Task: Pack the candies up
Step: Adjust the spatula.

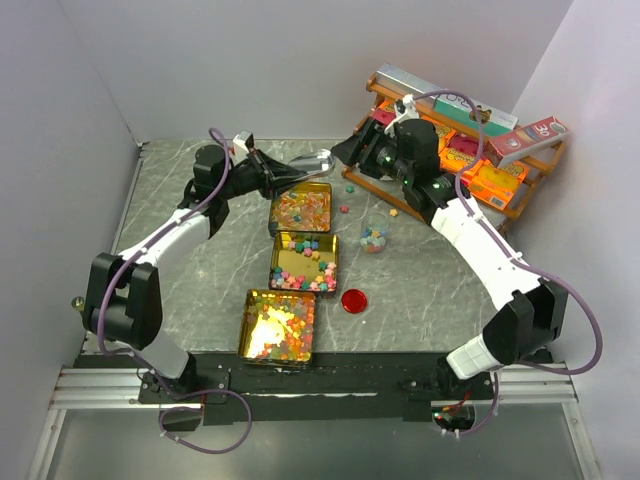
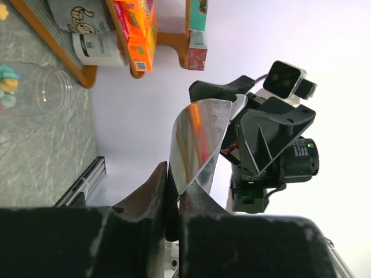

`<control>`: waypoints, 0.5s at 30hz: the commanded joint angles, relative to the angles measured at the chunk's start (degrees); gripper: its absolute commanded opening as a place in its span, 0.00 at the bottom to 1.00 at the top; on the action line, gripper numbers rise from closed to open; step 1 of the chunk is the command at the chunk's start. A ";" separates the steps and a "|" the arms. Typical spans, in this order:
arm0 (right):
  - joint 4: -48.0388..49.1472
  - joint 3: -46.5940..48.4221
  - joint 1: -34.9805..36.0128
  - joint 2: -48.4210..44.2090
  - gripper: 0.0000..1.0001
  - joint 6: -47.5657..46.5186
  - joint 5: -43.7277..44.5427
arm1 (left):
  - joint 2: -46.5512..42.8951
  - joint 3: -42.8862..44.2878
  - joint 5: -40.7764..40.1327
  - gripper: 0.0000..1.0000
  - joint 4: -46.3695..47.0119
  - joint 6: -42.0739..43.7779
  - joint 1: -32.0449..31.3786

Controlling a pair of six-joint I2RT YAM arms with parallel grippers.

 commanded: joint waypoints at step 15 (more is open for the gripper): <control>15.70 -2.18 0.12 6.35 0.00 4.86 -4.46 | 6.00 3.50 1.75 0.13 1.15 2.01 0.25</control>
